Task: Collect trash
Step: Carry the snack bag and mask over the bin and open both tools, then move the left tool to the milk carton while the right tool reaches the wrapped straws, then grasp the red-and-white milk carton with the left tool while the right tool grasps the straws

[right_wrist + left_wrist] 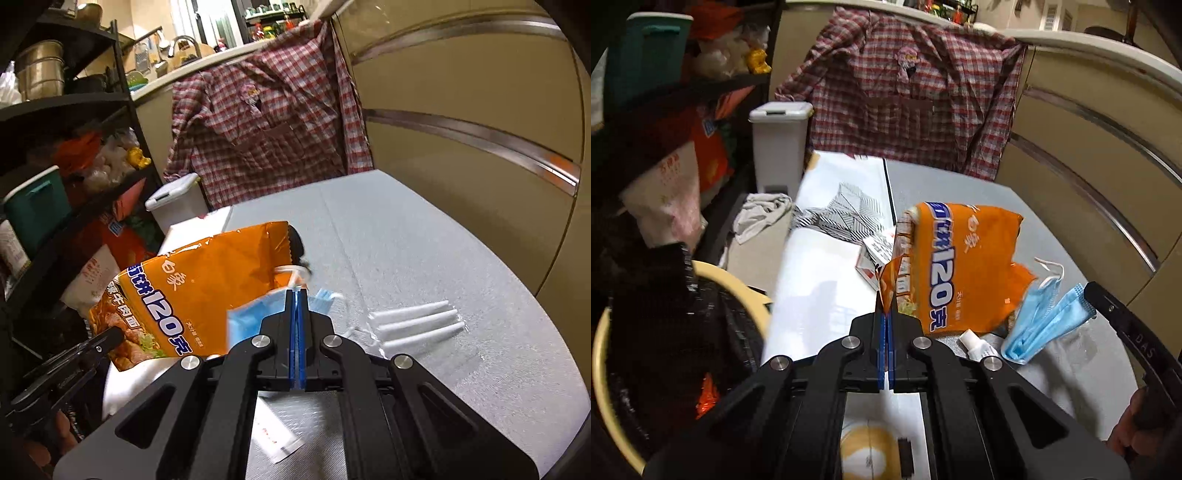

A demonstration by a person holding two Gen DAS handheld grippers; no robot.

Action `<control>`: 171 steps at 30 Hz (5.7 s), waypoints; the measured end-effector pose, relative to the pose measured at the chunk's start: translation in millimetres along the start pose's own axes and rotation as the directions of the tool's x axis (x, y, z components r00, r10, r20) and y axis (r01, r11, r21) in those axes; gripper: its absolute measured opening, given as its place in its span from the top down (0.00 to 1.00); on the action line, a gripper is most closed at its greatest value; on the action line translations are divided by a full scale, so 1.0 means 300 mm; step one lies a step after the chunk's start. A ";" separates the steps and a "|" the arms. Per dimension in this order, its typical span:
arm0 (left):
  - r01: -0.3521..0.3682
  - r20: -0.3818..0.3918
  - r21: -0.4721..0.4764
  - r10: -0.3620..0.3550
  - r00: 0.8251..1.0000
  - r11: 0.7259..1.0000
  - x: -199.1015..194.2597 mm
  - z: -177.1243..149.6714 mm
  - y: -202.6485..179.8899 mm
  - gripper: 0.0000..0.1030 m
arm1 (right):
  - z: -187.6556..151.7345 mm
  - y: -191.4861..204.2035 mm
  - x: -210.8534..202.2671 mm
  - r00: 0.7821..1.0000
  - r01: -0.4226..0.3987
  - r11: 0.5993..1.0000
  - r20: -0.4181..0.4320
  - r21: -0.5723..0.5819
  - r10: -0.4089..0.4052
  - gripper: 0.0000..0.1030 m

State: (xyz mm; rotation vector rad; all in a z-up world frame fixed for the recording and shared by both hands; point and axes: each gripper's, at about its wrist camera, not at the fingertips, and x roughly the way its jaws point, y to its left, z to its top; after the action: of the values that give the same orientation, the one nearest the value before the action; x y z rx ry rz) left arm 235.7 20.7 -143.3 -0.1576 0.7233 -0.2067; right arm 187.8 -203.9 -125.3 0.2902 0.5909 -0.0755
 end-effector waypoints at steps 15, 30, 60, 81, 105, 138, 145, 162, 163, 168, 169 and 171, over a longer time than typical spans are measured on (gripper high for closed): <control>-0.094 0.168 -0.045 0.100 0.981 0.995 -0.438 0.041 0.068 1.00 | 0.051 0.188 -0.297 0.983 -0.159 0.983 0.078 -0.091 0.166 0.99; -0.286 0.190 -0.115 0.304 0.934 0.951 -0.648 0.040 0.244 1.00 | -0.015 0.481 -0.379 0.945 -0.316 0.927 0.021 -0.201 0.327 0.99; -0.434 0.168 -0.177 0.461 0.871 0.883 -0.621 0.026 0.511 1.00 | -0.142 0.830 -0.266 0.914 -0.405 0.859 -0.106 -0.313 0.392 0.99; -0.508 0.131 -0.166 0.530 0.838 0.845 -0.541 0.012 0.542 0.99 | -0.186 0.884 -0.155 0.905 -0.424 0.857 -0.176 -0.293 0.388 0.96; -0.537 0.184 -0.185 0.565 0.804 0.823 -0.622 -0.014 0.458 0.11 | -0.151 0.772 -0.273 0.924 -0.381 0.887 -0.126 -0.262 0.360 0.38; -0.310 0.226 0.065 0.288 0.931 0.949 -0.229 -0.014 -0.103 0.08 | -0.033 -0.049 -0.160 0.997 0.073 0.997 -0.009 -0.006 -0.073 0.32; -0.270 0.219 0.099 0.244 0.945 0.958 -0.107 0.009 -0.120 0.08 | -0.046 -0.164 -0.039 0.981 0.188 0.980 -0.067 0.072 -0.183 0.32; -0.225 0.189 0.201 0.187 0.964 0.953 0.188 0.100 -0.149 0.08 | -0.056 -0.282 0.162 0.908 0.403 0.904 -0.187 0.142 -0.376 0.30; -0.225 0.175 0.208 0.190 0.966 0.952 0.207 0.099 -0.145 0.07 | -0.057 -0.285 0.164 0.904 0.410 0.900 -0.194 0.149 -0.380 0.27; -0.164 0.106 0.181 0.147 0.983 0.970 0.249 0.122 -0.119 0.07 | -0.071 -0.292 0.193 0.894 0.416 0.896 -0.249 0.156 -0.371 0.26; -0.155 0.089 0.181 0.141 0.986 0.971 0.260 0.125 -0.118 0.08 | -0.073 -0.290 0.196 0.894 0.414 0.897 -0.255 0.152 -0.369 0.26; -0.139 0.054 0.182 0.132 0.990 0.973 0.282 0.126 -0.115 0.08 | -0.072 -0.280 0.194 0.900 0.400 0.905 -0.249 0.144 -0.358 0.28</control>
State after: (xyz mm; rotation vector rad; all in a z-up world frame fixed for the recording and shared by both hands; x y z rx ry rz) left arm 318.2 -30.4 -162.1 0.0653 0.6672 -0.1391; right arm 211.6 -277.1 -195.8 0.3693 0.8566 -0.4887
